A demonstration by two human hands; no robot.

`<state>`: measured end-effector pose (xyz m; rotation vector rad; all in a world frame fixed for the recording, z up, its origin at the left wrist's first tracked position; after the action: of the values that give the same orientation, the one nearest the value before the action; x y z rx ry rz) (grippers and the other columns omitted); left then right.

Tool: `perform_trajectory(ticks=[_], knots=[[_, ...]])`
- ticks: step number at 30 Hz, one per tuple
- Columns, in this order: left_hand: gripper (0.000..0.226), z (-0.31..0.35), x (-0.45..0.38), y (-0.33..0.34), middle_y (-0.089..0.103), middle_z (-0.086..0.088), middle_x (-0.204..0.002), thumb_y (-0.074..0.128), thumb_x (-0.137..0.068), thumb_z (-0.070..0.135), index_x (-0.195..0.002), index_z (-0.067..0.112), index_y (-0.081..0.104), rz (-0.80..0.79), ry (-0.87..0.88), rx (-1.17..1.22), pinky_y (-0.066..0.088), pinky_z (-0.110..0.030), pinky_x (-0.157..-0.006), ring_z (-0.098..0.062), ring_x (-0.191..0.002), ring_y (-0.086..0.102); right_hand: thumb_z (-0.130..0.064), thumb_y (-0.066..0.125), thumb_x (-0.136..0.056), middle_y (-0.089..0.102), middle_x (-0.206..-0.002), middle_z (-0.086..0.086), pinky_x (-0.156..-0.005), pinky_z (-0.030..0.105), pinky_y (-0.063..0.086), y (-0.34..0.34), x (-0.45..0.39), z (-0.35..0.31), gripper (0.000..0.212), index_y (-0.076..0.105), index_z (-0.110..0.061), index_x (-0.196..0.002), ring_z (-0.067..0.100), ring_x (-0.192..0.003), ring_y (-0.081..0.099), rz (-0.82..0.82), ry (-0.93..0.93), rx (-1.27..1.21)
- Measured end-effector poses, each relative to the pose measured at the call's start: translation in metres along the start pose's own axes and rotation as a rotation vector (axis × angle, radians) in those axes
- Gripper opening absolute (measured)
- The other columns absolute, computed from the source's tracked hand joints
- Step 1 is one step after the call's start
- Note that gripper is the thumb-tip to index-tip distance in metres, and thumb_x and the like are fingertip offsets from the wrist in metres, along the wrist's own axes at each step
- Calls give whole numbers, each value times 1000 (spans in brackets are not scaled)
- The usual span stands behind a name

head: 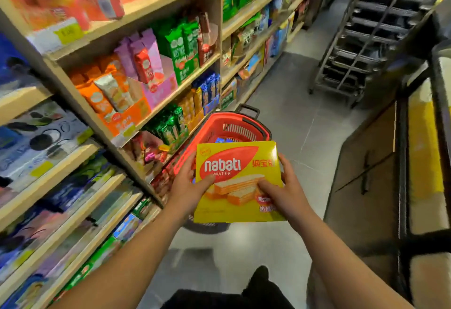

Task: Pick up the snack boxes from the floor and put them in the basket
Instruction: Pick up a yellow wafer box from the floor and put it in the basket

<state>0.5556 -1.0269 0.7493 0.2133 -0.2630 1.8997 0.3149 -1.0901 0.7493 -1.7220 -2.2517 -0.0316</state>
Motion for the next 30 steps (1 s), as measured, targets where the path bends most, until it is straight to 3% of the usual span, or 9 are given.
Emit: perform_trajectory(ticks=[2, 5, 8, 14, 18, 22, 25, 28, 30], knots=[[69, -7, -18, 31, 54, 12, -132, 72, -85, 21, -140, 42, 38, 20, -37, -5, 51, -47, -95, -8, -123, 50, -27, 75, -81, 63, -123, -4, -84, 42, 59, -29, -29, 11, 71, 36, -49, -136, 17, -101, 68, -29, 39, 19], [67, -18, -39, 60, 59, 14, -119, 69, -87, 11, -142, 34, 37, 47, -74, 40, 57, -35, -84, 13, -100, 58, -21, 74, -83, 66, -117, -4, -75, 33, 58, -53, -66, 23, 66, 40, -50, -131, 15, -95, 69, -77, 82, 53], [72, -43, -61, 74, 57, 4, -133, 71, -85, 15, -143, 39, 36, 82, -173, 84, 54, -51, -89, -11, -114, 60, -28, 75, -79, 67, -117, -2, -72, 34, 56, -58, -105, 40, 69, 39, -55, -131, 17, -93, 69, -169, 148, 88], [86, -107, -107, 85, 64, -12, -122, 75, -74, 14, -146, 30, 32, 111, -369, 118, 56, -49, -83, -30, -106, 64, -26, 75, -79, 66, -121, -1, -84, 43, 58, -41, -186, 86, 75, 36, -46, -140, 18, -100, 69, -332, 291, 196], [78, -145, -135, 85, 69, -1, -109, 72, -81, 5, -144, 34, 35, 150, -473, 172, 56, -46, -83, -20, -98, 68, -11, 72, -85, 66, -123, 3, -77, 34, 59, -21, -233, 113, 74, 36, -34, -144, 18, -101, 70, -418, 368, 244], [74, -164, -160, 83, 68, 11, -98, 75, -77, 12, -130, 50, 39, 250, -525, 194, 56, -33, -81, 1, -87, 66, -17, 74, -83, 66, -124, 2, -87, 49, 56, -4, -280, 125, 73, 38, -37, -142, 21, -104, 69, -513, 407, 314], [75, -176, -181, 86, 66, 6, -116, 75, -73, 21, -129, 56, 38, 328, -552, 195, 54, -37, -86, -12, -104, 61, -10, 71, -86, 68, -120, -2, -89, 46, 56, 12, -317, 129, 66, 42, -41, -136, 18, -104, 68, -593, 379, 384], [76, -199, -209, 96, 64, -2, -120, 74, -76, 8, -135, 37, 38, 407, -563, 241, 54, -35, -87, -5, -96, 64, -16, 75, -81, 64, -125, -6, -92, 44, 54, 23, -361, 143, 71, 40, -41, -138, 14, -111, 64, -660, 346, 461], [79, -208, -230, 109, 64, 3, -123, 74, -70, 16, -140, 30, 39, 422, -563, 248, 54, -37, -91, -3, -100, 65, -13, 75, -80, 62, -126, -7, -92, 40, 52, 25, -388, 149, 74, 38, -35, -141, 10, -111, 62, -690, 314, 508]])
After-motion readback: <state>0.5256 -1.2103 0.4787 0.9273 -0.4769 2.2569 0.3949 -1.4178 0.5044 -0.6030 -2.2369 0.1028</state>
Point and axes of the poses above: each hand's wrist, its own x-axis away from the middle knuckle, its own y-axis out of the palm, z = x × y, the point moved 10 cm from there along -x, towards the middle knuckle
